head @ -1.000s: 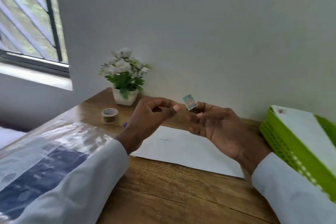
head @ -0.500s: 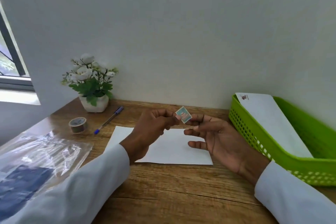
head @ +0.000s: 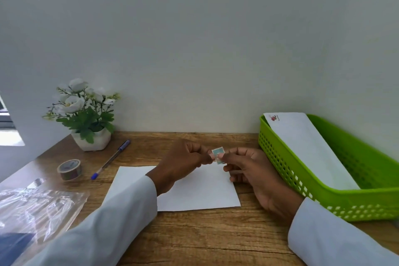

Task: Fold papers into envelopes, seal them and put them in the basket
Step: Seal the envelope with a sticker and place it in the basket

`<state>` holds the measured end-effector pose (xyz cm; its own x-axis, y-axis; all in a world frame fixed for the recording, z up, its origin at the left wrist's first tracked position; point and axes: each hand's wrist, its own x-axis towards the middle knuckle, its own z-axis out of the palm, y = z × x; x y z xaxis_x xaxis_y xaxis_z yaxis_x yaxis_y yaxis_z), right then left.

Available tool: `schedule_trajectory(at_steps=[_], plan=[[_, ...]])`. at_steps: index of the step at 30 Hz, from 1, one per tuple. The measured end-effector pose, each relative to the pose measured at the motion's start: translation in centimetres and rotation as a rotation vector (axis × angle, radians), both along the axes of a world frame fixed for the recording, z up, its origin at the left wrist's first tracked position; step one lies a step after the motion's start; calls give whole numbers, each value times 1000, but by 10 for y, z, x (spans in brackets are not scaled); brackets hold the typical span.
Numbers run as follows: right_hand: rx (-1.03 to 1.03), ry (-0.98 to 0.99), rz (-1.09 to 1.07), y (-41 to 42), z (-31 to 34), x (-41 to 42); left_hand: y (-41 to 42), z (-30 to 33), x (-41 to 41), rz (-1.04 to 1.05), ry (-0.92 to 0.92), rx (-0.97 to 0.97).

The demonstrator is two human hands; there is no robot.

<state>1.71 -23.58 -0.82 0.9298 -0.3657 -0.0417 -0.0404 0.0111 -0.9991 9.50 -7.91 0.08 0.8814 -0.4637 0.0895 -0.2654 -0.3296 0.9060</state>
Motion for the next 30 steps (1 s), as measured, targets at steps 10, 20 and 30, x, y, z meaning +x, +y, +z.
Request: schedule_trajectory(at_steps=[10, 20, 30], plan=[[-100, 208, 7, -9, 0, 14, -3, -34, 8, 4, -289, 204], [-224, 296, 35, -13, 0, 21, -1, -41, 12, -3, -308, 148], [-245, 296, 58, -12, 1, 19, -2, -43, 14, -5, -349, 199]])
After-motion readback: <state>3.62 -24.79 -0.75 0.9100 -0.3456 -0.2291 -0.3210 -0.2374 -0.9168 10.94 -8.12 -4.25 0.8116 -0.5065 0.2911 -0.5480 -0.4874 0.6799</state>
